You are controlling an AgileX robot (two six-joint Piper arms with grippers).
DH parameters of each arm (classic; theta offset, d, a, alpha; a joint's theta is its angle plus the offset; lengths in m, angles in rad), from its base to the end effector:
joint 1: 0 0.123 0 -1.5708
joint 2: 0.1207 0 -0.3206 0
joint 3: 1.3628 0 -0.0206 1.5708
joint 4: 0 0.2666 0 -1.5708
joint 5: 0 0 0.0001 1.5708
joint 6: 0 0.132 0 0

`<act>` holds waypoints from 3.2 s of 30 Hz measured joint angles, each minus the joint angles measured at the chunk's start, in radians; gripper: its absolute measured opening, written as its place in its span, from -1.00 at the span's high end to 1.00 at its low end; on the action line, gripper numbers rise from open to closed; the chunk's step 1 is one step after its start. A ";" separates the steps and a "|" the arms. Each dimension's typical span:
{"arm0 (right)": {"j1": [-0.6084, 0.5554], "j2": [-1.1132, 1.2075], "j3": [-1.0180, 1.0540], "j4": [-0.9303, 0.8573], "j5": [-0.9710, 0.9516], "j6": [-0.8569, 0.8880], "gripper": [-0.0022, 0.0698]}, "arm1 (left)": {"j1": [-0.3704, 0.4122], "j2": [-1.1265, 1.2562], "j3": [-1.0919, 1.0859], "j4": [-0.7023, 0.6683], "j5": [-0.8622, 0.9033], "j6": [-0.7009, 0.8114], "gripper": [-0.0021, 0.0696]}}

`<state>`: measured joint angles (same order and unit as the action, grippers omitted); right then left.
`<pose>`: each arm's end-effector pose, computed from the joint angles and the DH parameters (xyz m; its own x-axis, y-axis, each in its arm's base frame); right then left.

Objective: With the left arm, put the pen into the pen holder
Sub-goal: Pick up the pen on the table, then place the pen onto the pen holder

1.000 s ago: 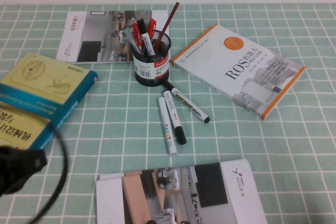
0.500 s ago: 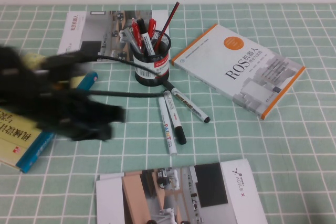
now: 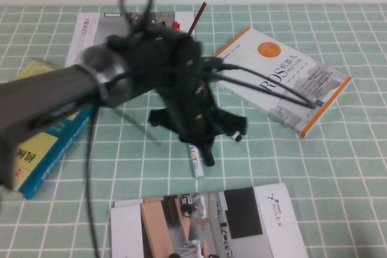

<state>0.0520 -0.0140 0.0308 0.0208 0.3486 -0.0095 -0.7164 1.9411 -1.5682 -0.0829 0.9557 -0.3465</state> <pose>0.0725 0.0047 0.1601 -0.2747 -0.0042 -0.9615 -0.0560 0.9984 0.0116 0.3377 -0.3058 0.2258 -0.9166 0.2897 -0.2756 0.3461 0.9200 -0.1840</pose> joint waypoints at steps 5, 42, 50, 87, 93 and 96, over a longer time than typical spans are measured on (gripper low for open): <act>0.000 0.000 0.000 0.000 0.000 0.000 1.00 | -0.014 0.086 -0.133 0.029 0.049 0.010 0.88; 0.000 0.000 0.000 0.000 0.000 0.000 1.00 | 0.064 0.238 -0.177 0.133 0.056 -0.155 0.22; 0.000 0.000 0.000 0.000 0.000 0.000 1.00 | 0.064 0.239 -0.179 0.113 0.097 -0.044 0.65; 0.000 0.000 0.000 0.000 0.000 0.000 1.00 | 0.232 -0.156 0.438 0.098 -1.504 0.185 0.65; 0.000 0.000 0.000 0.000 0.000 0.000 1.00 | 0.234 -0.086 0.438 0.103 -1.566 0.168 0.65; 0.000 0.000 0.000 0.000 0.000 0.000 1.00 | 0.234 -0.066 0.438 0.103 -1.607 0.166 0.65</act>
<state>0.0520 -0.0140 0.0308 0.0208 0.3486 -0.0095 -0.4827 1.8754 -1.1297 0.0206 -0.6508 -0.1804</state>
